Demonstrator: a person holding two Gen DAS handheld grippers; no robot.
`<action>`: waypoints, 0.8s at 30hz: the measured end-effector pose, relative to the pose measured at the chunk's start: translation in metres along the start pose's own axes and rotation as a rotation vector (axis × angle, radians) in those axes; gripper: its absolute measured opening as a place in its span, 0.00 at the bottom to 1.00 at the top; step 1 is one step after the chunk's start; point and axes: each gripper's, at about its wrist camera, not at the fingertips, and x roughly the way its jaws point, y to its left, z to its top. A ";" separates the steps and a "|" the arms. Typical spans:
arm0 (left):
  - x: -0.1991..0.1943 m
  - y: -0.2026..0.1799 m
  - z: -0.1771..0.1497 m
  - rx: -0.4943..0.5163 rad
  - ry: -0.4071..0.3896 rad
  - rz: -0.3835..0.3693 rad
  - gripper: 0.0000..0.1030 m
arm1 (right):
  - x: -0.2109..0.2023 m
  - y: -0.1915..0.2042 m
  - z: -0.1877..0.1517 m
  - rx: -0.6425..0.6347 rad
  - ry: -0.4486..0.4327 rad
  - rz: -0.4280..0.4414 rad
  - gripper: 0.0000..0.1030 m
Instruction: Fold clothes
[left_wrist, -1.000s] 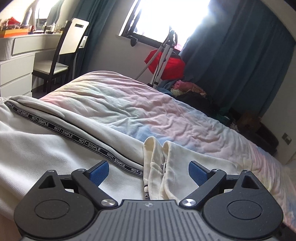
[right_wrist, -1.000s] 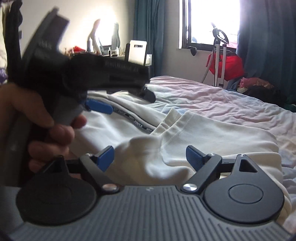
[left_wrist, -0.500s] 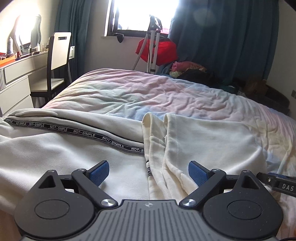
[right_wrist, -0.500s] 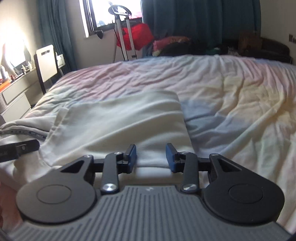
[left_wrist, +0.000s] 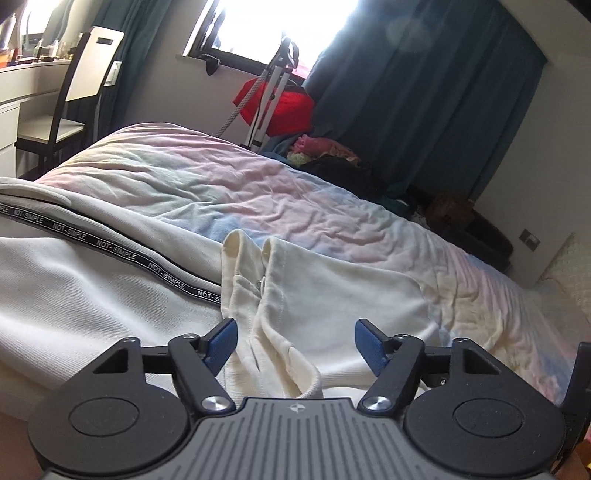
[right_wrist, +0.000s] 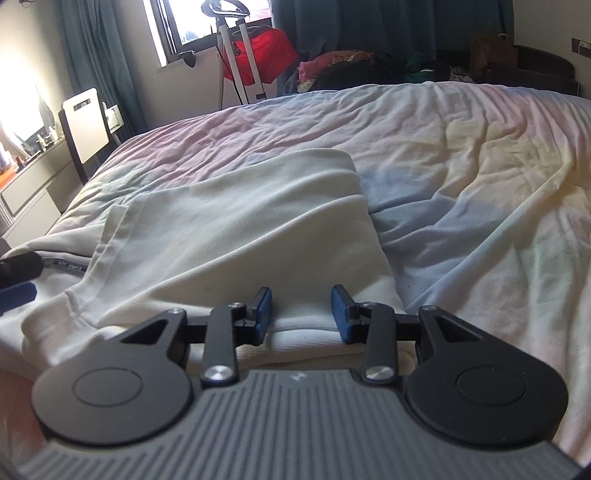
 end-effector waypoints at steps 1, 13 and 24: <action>0.003 -0.003 -0.002 0.018 0.012 -0.004 0.61 | 0.000 0.000 0.000 0.000 -0.001 0.000 0.38; 0.019 -0.029 -0.024 0.227 0.095 0.104 0.16 | 0.005 0.000 0.003 0.021 -0.002 0.004 0.38; -0.008 -0.017 -0.025 0.076 0.130 0.049 0.08 | 0.003 0.000 0.004 0.006 -0.010 -0.029 0.37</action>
